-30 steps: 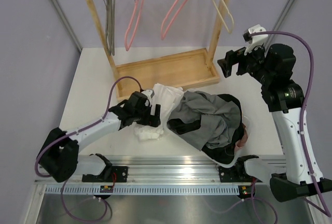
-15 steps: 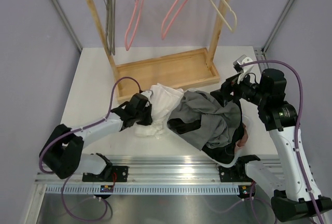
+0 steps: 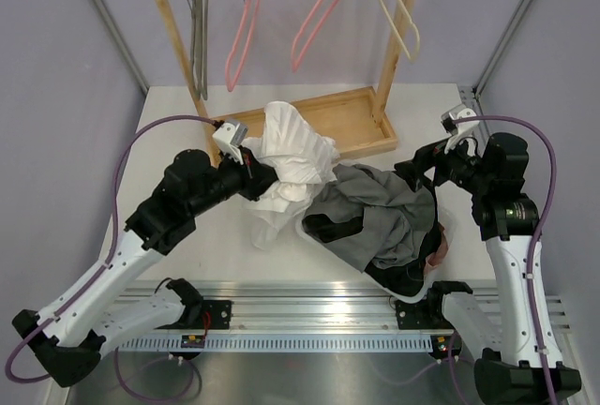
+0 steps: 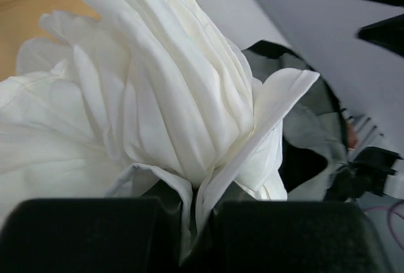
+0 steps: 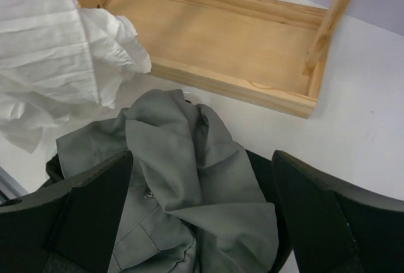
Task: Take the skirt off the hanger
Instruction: Place the skirt in the bin.
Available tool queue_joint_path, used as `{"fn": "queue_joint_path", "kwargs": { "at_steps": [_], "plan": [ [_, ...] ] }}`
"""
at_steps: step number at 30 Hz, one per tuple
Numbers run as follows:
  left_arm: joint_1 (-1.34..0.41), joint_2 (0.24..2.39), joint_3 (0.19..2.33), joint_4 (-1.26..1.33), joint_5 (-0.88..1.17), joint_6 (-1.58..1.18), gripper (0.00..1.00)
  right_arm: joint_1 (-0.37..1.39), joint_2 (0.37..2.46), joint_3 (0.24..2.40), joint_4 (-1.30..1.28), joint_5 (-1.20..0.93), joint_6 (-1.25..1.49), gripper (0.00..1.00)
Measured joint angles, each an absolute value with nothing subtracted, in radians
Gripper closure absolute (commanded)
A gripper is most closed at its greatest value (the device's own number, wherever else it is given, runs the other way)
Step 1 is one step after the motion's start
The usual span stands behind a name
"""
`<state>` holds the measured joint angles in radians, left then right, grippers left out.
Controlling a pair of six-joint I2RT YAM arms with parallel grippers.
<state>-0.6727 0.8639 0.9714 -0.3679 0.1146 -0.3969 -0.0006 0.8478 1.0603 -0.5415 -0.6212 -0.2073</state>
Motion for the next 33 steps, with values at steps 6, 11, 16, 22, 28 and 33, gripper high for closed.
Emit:
{"fn": "queue_joint_path", "kwargs": {
  "at_steps": [6, 11, 16, 22, 28, 33],
  "plan": [
    [-0.782, 0.972, 1.064, -0.266, 0.208, -0.444, 1.0, -0.075, 0.823, 1.046, -0.516, -0.583, -0.176, 0.01],
    [-0.865, 1.116, 1.133, -0.17, 0.259, -0.493, 1.0, -0.136, 0.806, 1.036, -0.484, -0.506, -0.139, 0.01],
    [-0.968, 1.263, 1.146, -0.029, 0.292, -0.545, 1.0, -0.18, 0.786, 1.032, -0.464, -0.418, -0.096, 0.0],
    [-1.108, 1.452, 1.185, 0.096, 0.319, -0.592, 1.0, -0.238, 0.779, 1.03, -0.435, -0.336, -0.037, 0.0],
    [-1.178, 1.556, 1.219, 0.184, 0.349, -0.634, 1.0, -0.259, 0.779, 1.019, -0.431, -0.324, 0.005, 0.01],
    [-1.182, 1.645, 1.25, 0.252, 0.348, -0.666, 1.0, -0.265, 0.778, 1.014, -0.43, -0.324, 0.014, 0.01]
  ]
}}
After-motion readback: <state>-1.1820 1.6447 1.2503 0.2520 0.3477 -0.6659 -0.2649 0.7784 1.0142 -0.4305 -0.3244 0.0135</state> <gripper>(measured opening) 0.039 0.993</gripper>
